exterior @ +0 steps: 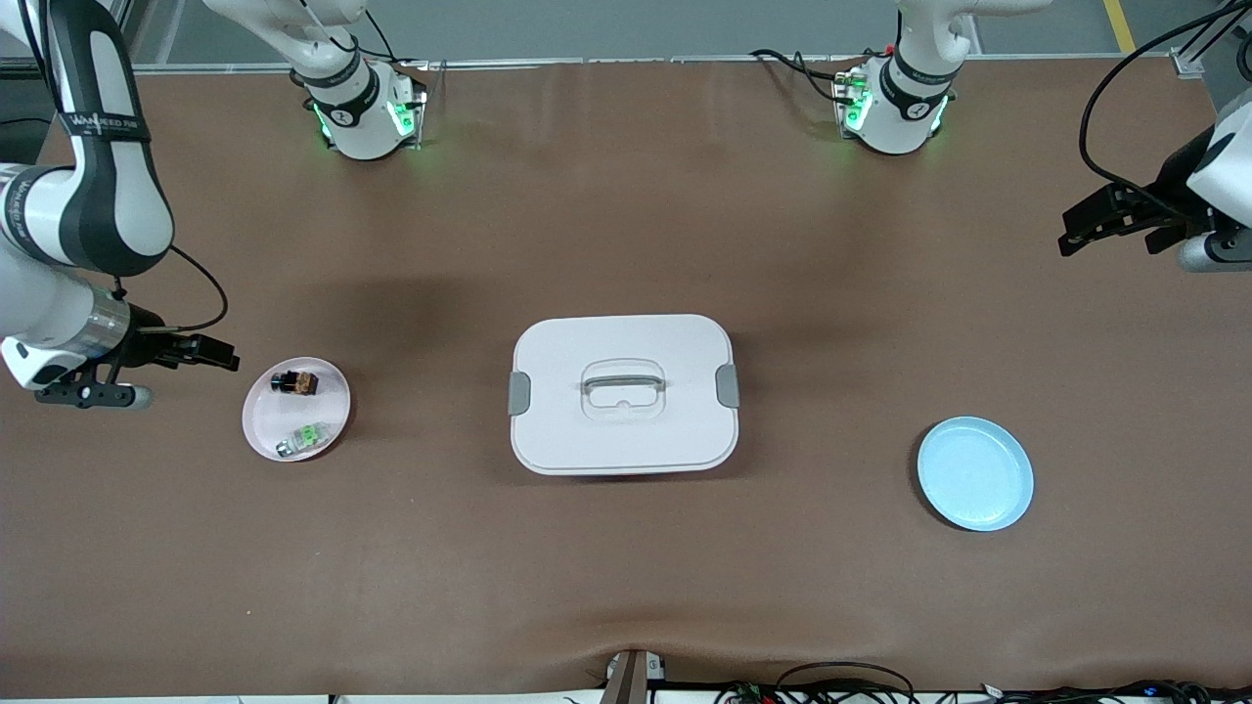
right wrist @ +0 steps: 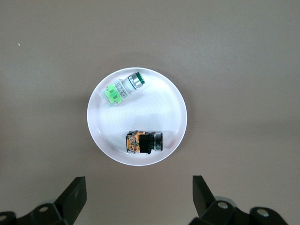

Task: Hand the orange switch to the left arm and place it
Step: 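Move the right gripper over the white plate toward the orange switch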

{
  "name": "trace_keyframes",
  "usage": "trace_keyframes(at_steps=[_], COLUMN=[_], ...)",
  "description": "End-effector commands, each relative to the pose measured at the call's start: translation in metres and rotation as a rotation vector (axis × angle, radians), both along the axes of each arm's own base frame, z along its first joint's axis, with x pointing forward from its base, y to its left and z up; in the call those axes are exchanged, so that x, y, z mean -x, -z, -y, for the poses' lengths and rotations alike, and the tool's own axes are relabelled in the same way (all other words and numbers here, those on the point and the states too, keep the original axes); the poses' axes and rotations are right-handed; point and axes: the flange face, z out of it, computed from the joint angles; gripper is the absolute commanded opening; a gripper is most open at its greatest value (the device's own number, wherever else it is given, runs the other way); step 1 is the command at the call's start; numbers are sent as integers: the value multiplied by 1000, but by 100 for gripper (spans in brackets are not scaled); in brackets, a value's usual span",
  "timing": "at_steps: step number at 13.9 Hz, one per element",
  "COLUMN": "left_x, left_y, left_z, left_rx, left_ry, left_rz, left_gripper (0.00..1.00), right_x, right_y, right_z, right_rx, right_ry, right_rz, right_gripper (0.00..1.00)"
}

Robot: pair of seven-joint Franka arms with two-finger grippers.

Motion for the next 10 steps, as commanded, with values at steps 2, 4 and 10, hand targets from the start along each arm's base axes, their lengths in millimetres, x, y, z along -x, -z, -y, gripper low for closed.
trace_keyframes(at_steps=[2,4,10], left_x=[-2,-2,-2], left_y=[-4,-3,-4], left_z=[-2,-1,-2], left_rx=[-7,-7,-7], left_ry=[8,10,8], left_rz=[-3,-4,-3], left_gripper=[100,100,100], right_x=[0,-4,-8], right_y=[19,33,70], right_z=[-2,-1,4], right_rx=[-5,-3,7], right_ry=[13,14,17], right_rz=[7,5,22], right_gripper=[100,100,100])
